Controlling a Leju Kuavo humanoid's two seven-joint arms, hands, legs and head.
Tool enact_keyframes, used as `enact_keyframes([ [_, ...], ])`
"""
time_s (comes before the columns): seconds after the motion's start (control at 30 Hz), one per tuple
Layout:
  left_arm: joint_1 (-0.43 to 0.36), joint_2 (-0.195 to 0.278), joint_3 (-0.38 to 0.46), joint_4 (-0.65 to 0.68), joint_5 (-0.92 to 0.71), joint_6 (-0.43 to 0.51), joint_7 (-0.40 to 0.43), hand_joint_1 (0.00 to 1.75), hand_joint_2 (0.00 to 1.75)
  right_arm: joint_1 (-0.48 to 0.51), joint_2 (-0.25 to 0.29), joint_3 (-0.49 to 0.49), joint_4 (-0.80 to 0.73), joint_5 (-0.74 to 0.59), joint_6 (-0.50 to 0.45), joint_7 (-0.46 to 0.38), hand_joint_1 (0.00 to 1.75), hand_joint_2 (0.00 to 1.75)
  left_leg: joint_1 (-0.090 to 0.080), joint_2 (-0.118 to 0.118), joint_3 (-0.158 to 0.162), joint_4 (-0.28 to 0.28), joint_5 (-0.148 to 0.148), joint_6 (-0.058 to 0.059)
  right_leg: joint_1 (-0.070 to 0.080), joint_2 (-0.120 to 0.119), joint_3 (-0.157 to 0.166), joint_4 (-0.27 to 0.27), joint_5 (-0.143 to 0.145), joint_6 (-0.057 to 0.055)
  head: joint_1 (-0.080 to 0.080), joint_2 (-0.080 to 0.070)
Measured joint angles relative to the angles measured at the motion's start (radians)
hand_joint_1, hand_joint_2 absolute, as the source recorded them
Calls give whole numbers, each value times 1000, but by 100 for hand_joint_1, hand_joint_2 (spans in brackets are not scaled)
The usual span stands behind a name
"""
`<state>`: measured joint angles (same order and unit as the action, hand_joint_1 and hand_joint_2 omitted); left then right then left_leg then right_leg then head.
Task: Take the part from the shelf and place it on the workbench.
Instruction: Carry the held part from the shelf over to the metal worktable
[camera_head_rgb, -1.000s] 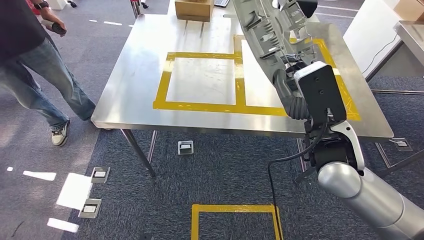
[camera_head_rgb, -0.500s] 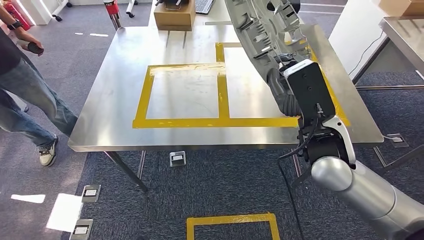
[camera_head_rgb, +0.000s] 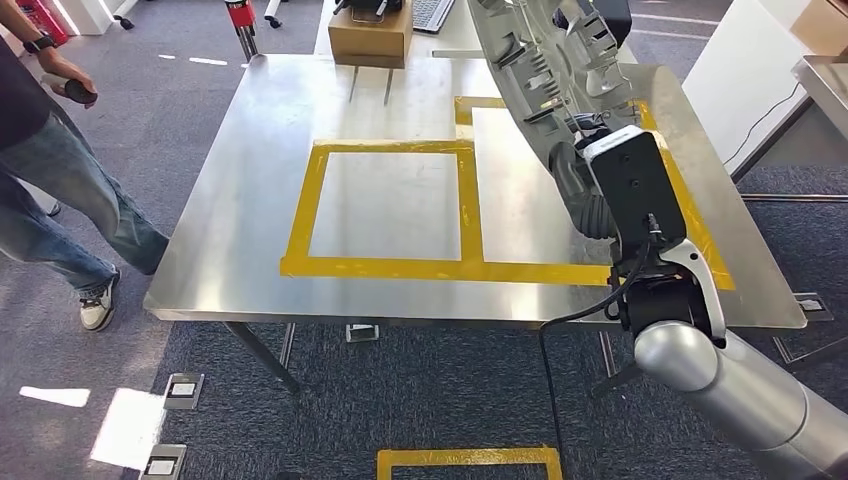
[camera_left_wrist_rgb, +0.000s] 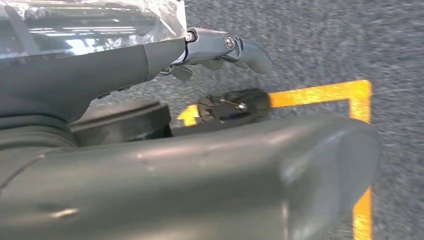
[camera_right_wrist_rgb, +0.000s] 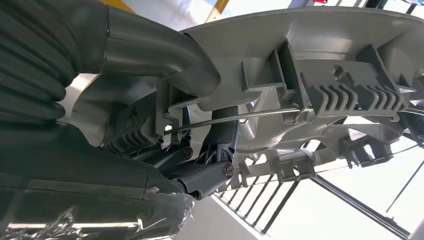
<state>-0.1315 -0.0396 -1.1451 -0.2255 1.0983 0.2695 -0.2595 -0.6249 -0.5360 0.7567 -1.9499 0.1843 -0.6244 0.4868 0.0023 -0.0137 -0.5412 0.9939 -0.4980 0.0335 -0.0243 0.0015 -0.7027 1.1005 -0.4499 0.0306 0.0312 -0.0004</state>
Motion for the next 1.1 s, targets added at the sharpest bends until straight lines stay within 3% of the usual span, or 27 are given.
enact_keyframes([
  [0.07, -1, 0, 0, 0, 0, 0, 0, 0, 0, 1, 0, 1, 0, 0, 0, -1, 175, 175, 1, 0, 8, 3, -15, -13, 6, -3, 21, -80, 41, -12, 5, 0],
  [0.13, -3, 0, 0, 0, 0, 0, -1, 0, 0, 1, -2, -1, 0, 0, -1, -2, 175, 175, 0, 0, 14, 0, -25, -27, 10, -4, 28, -93, 31, -32, 6, 0],
  [0.2, -5, -1, 0, 0, 0, 0, -1, 0, 0, 2, -5, -2, 0, 0, -3, -1, 175, 175, 0, 1, 15, 14, -36, -38, 7, -4, 43, -97, 25, -45, 1, 0],
  [0.27, -7, -1, 0, 0, 0, 0, -1, 0, 0, 7, -6, -1, 3, -1, -3, -2, 175, 175, 1, 2, -21, 101, -67, -42, 4, -4, 68, -105, 14, -55, -9, 0],
  [0.37, -1, 0, 0, 0, 0, 0, 0, 0, 0, 19, -6, 3, 8, -1, -2, -2, 175, 175, 0, 2, -109, 264, -139, -40, 8, -1, 103, -107, -11, -60, -23, 0],
  [0.4, 0, 0, 0, 0, 0, 0, 1, 0, 0, 22, -6, 4, 8, -1, -2, -2, 175, 175, 0, 2, -124, 274, -137, -39, 10, 1, 115, -107, -20, -61, -26, 0],
  [0.43, 1, 0, 0, 0, 0, 0, 1, 0, 0, 23, -6, 4, 8, -2, -2, -2, 175, 175, -1, 2, -126, 249, -111, -35, 13, 2, 129, -107, -30, -61, -28, 0],
  [0.5, 2, 2, 0, 0, 0, 0, 0, 0, 0, 23, -6, 4, 8, -3, -1, -2, 175, 175, -6, 2, -110, 141, -2, -19, 16, 4, 155, -108, -48, -60, -31, 0],
  [0.57, 3, 3, 0, 0, 0, 0, -1, 0, 0, 23, -6, 4, 9, -7, 2, -4, 175, 175, -14, 2, -97, 59, 69, -4, 17, 6, 168, -108, -59, -54, -30, 0],
  [0.63, 4, 4, 0, 0, -1, 0, -4, 0, 0, 23, -6, 3, 9, -14, 6, -8, 175, 175, -20, 2, -91, 37, 73, 0, 16, 7, 167, -109, -65, -45, -30, 0],
  [0.8, 0, 4, 0, 0, -6, 2, -5, 0, 0, 25, -8, 3, 11, -23, 22, -25, 175, 175, -12, -8, -91, 21, 55, -22, 19, 4, 156, -108, -71, -43, -26, 0],
  [1.1, 9, 3, -1, 0, -17, 0, -2, 0, 0, 45, -5, 20, 35, 36, 76, -3, 175, 175, -14, -14, -98, 21, 57, -7, 19, 0, 154, -116, -65, -34, -15, 0],
])
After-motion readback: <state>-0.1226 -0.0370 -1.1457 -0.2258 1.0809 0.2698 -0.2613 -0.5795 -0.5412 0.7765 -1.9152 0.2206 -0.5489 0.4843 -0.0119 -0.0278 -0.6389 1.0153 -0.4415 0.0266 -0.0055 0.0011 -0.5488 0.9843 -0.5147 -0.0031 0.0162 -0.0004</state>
